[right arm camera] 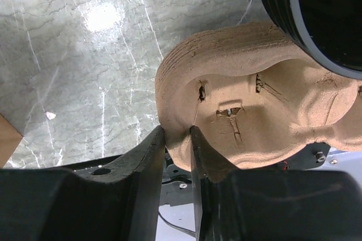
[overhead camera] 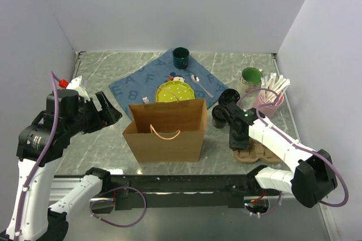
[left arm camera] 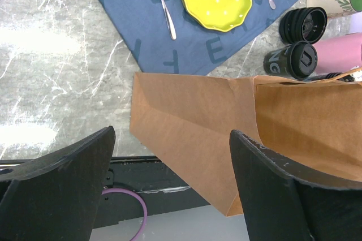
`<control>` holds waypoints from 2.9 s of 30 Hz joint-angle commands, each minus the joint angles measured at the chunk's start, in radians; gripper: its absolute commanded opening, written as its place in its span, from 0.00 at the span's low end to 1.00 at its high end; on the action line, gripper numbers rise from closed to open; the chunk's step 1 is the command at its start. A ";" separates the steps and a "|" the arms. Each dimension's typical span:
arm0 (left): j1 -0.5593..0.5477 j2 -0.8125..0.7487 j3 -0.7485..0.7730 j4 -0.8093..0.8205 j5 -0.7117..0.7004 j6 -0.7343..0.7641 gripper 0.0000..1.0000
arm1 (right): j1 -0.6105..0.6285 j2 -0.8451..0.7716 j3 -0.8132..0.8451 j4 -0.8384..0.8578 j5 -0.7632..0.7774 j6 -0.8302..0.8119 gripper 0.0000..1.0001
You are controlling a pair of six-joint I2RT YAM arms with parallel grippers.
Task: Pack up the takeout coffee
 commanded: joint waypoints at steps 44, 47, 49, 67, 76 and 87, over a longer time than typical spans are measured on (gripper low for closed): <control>-0.005 -0.010 0.024 0.021 0.002 -0.016 0.87 | -0.057 -0.037 0.133 -0.102 0.025 0.029 0.18; -0.005 -0.007 0.032 0.022 0.007 -0.016 0.87 | -0.076 -0.018 0.159 -0.157 0.065 0.136 0.23; -0.006 -0.004 0.038 0.024 0.008 -0.013 0.87 | -0.124 -0.007 0.181 -0.243 0.132 0.239 0.30; -0.005 0.036 0.093 -0.033 0.019 0.045 0.89 | -0.650 -0.104 0.186 -0.415 0.211 0.660 0.58; -0.014 0.003 0.006 -0.030 0.007 0.068 0.90 | -0.821 -0.144 0.121 -0.378 0.177 0.537 0.58; -0.078 -0.004 -0.002 -0.030 -0.050 0.094 0.92 | -0.827 -0.208 -0.028 -0.283 0.057 0.539 0.59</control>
